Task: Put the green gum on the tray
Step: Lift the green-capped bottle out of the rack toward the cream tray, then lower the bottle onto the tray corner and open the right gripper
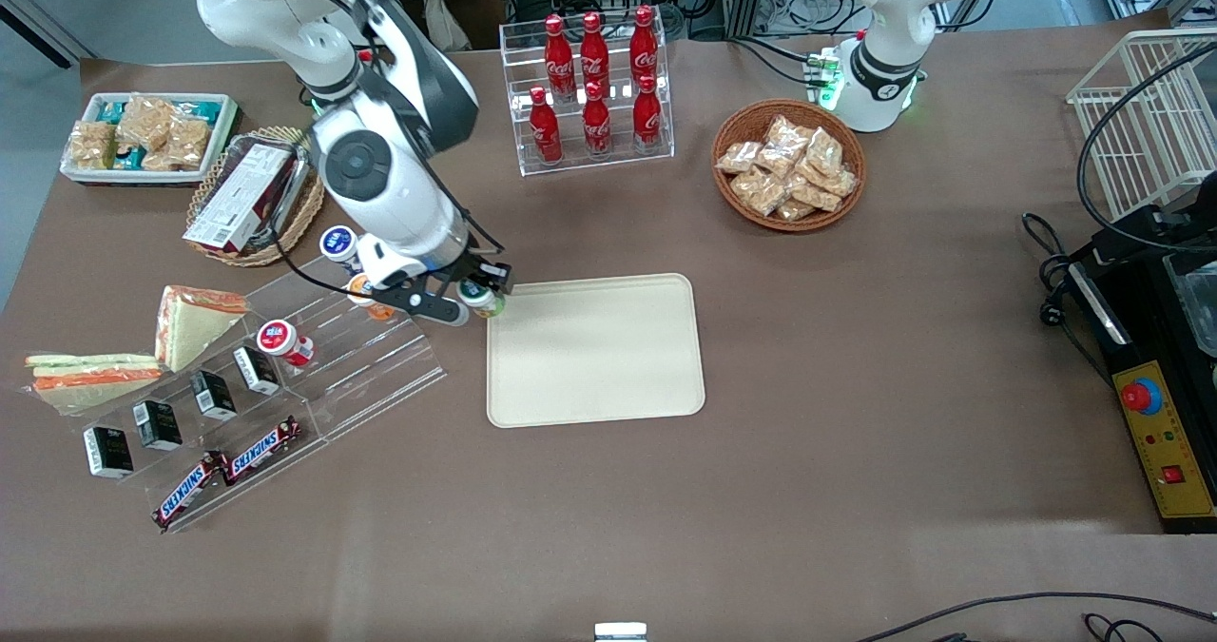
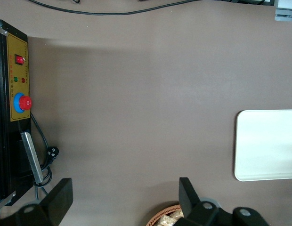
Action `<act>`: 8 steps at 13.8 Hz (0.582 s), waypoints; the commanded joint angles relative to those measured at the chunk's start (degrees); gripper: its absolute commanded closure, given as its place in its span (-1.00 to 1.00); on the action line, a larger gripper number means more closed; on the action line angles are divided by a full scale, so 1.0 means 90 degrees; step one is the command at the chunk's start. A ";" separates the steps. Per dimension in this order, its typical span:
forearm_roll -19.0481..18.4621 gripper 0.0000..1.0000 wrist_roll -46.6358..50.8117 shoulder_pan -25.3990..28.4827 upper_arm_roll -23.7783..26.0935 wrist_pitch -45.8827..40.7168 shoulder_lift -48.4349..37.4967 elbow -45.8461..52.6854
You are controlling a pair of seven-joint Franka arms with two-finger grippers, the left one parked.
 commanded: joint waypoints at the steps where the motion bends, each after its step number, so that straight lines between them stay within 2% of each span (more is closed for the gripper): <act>1: 0.0066 0.44 0.0144 0.0265 -0.0017 0.1279 0.0224 -0.0774; 6: 0.0046 0.42 0.0486 0.0550 -0.0027 0.2425 0.1074 -0.0932; 7: 0.0046 0.21 0.0487 0.0550 -0.0027 0.2445 0.1123 -0.0922; 8: 0.0046 -0.60 0.0496 0.0550 -0.0017 0.2446 0.1124 -0.0922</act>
